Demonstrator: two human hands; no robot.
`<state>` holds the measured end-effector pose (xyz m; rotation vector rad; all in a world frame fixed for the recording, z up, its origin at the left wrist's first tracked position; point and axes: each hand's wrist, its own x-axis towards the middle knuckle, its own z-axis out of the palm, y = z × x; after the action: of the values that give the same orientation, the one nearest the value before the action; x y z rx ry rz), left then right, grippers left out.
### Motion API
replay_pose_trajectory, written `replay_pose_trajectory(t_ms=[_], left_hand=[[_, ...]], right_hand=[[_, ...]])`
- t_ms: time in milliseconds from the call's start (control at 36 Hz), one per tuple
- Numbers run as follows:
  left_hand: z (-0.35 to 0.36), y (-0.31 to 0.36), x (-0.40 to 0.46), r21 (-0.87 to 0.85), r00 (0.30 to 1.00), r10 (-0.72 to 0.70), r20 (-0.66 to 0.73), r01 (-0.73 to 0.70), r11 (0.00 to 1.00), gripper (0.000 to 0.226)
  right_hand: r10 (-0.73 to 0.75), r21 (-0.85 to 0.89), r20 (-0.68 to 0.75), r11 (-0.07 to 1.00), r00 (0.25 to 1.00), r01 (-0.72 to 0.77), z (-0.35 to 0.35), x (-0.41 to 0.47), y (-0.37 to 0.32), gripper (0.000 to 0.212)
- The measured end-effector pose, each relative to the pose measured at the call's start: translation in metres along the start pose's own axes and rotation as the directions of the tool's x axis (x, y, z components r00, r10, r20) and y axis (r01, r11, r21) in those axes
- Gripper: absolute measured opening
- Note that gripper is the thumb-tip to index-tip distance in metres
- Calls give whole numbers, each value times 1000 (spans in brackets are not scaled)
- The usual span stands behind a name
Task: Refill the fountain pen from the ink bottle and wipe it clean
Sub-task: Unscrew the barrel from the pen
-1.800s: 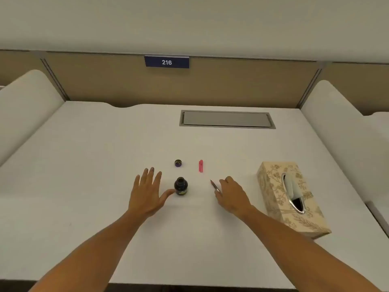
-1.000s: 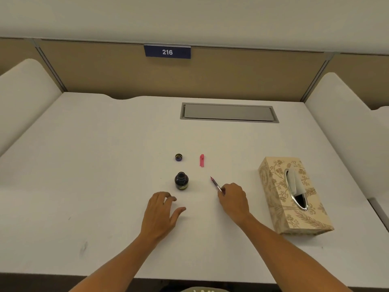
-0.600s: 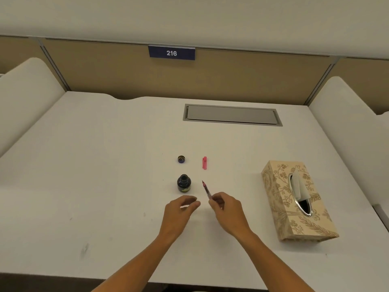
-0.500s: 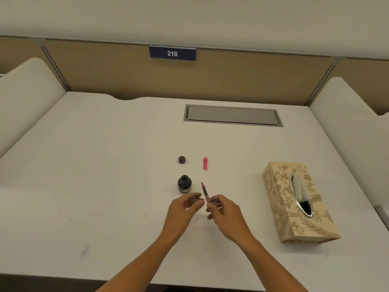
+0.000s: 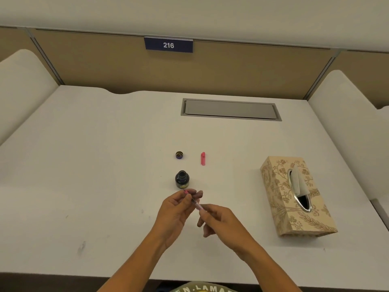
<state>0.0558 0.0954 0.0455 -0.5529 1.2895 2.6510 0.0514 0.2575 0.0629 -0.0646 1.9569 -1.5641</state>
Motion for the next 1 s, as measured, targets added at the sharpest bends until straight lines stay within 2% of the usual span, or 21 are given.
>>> replay_pose_trajectory(t_ms=[167, 333, 417, 472, 528, 694, 889, 1000], left_hand=[[2, 6, -1, -109, 999, 7, -35, -11, 994, 26], [4, 10, -5, -84, 999, 23, -44, -27, 996, 24], [4, 8, -6, -17, 993, 72, -94, -73, 997, 19], [5, 6, -6, 12, 987, 96, -127, -95, 995, 18], [4, 4, -6, 19, 982, 102, -160, -100, 995, 18], [4, -3, -5, -47, 966, 59, -251, -73, 996, 16], [12, -9, -2, -79, 945, 37, -325, -66, 995, 15], [13, -11, 1, -96, 936, 18, -350, -55, 994, 15]], right_hand=[[84, 156, 103, 983, 991, -99, -7, -8, 1, 45], [97, 310, 66, 944, 993, -113, -7, -5, 4, 43], [95, 310, 47, 945, 994, -105, -4, -4, 6, 41], [65, 222, 9, 973, 998, -65, -1, -4, 8, 41], [5, 61, -49, 998, 999, -2, 2, -2, 10, 40], [-121, -245, -164, 966, 979, 78, 1, 7, 22, 34], [-193, -528, -200, 847, 961, 61, 1, 14, 28, 25], [-323, -657, -211, 746, 922, 111, 0, 19, 37, 30]])
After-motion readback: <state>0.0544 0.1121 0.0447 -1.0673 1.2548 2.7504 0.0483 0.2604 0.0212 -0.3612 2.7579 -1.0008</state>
